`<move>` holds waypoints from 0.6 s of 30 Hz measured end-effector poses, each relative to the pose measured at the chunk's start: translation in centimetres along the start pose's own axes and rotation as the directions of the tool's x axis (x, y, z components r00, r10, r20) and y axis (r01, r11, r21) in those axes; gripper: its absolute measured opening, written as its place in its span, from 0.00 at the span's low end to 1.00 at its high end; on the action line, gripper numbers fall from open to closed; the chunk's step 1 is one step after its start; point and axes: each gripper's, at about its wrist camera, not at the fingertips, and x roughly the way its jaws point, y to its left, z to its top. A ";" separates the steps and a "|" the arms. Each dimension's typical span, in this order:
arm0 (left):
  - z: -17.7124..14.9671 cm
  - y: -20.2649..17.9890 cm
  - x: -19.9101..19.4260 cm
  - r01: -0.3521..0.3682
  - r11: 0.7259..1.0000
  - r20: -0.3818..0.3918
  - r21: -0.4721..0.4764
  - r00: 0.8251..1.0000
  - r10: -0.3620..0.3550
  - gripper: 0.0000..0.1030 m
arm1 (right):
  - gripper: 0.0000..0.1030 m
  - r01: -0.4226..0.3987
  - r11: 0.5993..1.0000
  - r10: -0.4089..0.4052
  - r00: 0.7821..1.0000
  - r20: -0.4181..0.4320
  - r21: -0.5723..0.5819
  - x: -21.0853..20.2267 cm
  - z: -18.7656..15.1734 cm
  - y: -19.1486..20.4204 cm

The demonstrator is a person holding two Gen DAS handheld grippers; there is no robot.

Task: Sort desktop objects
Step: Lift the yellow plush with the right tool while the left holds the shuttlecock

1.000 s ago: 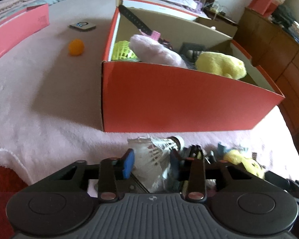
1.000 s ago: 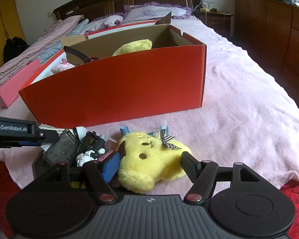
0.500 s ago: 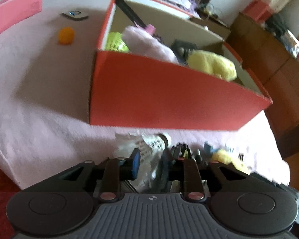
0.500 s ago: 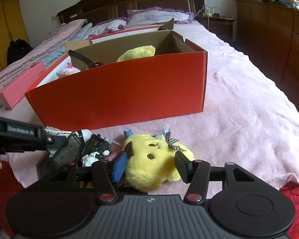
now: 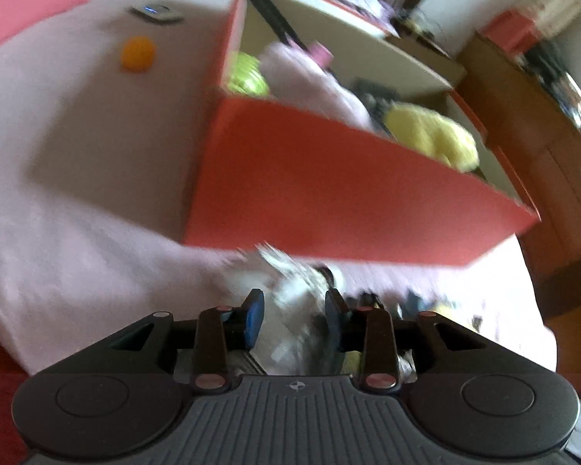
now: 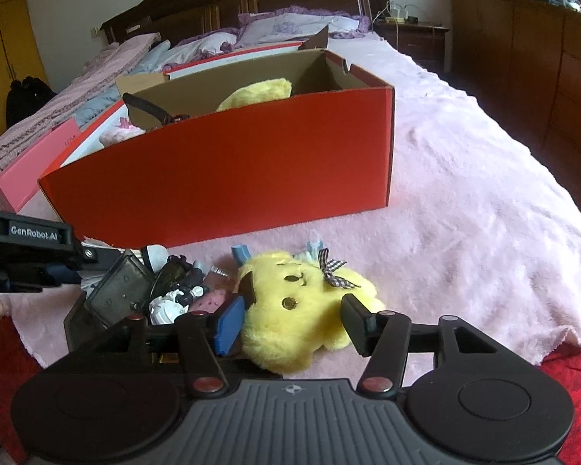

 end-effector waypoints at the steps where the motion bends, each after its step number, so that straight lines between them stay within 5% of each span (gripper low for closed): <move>1: -0.2 -0.4 0.3 -0.006 1.000 -0.008 0.022 1.000 0.007 0.33 | 0.58 0.003 1.000 -0.003 1.000 -0.001 -0.007 0.1 -0.1 0.1; 7: -0.4 -0.9 1.3 -0.036 0.998 -0.022 0.050 0.999 0.037 0.30 | 0.64 0.012 1.000 -0.012 1.000 0.000 -0.004 0.4 0.0 -0.1; 11: 0.0 0.1 1.1 -0.066 0.998 -0.001 0.024 0.998 0.066 0.48 | 0.69 0.032 0.999 -0.032 0.999 0.006 0.010 0.4 0.2 -0.3; 16: 0.1 -0.4 2.1 -0.088 0.994 -0.004 0.061 0.996 0.089 0.46 | 0.82 0.047 0.999 -0.047 0.998 -0.033 -0.016 2.5 0.2 -0.3; 18: 0.0 -0.8 2.1 -0.088 0.993 0.005 0.081 0.996 0.088 0.35 | 0.84 0.045 0.999 -0.046 0.998 -0.032 -0.020 3.3 0.1 -0.4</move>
